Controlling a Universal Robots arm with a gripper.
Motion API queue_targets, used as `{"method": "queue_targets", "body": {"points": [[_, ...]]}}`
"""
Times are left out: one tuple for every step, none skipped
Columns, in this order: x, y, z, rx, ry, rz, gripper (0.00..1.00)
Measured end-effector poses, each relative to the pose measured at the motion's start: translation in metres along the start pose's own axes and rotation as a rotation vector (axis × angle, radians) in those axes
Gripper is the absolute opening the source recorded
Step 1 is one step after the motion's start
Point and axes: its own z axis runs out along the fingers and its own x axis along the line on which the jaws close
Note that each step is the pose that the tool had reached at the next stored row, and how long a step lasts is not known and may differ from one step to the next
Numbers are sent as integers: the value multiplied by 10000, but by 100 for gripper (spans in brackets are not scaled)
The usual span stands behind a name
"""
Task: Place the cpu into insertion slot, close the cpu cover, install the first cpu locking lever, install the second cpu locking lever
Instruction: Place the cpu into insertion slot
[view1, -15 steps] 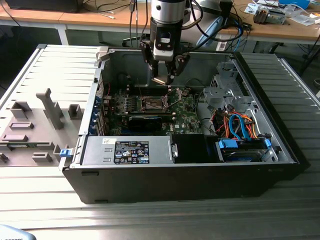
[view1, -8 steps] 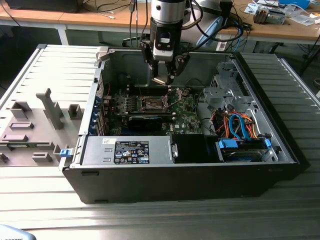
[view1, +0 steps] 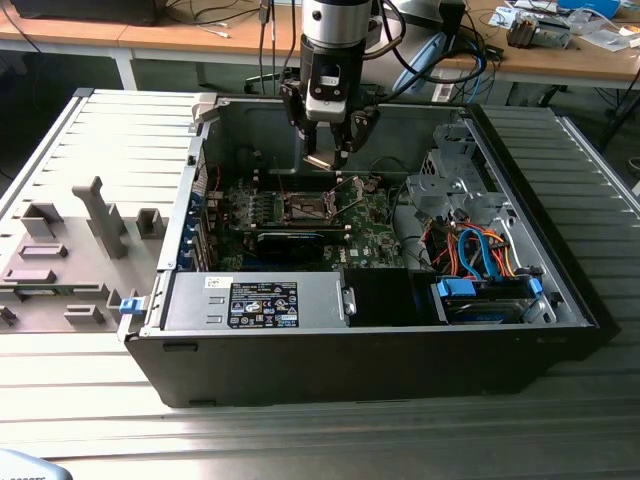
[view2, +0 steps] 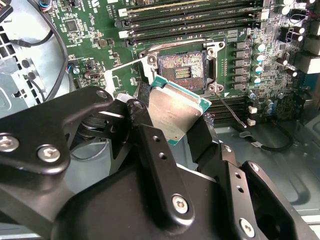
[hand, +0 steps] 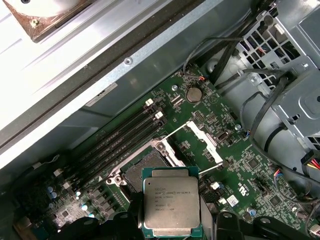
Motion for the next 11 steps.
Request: {"method": "queue_targets", "body": {"points": [[0,0,0,1,0,6,55],[0,0,0,0,-1,10,55],[0,0,0,1,-1,16,55],[0,0,1,1,-1,25,55],[0,0,1,0,-1,32,55],[0,0,1,0,-1,37,55],[0,0,1,1,-1,42,55],[0,0,1,1,-2,50,55],[0,0,1,1,-2,55,55],[0,0,2,1,-2,60,55],[0,0,2,1,-2,65,55]]}}
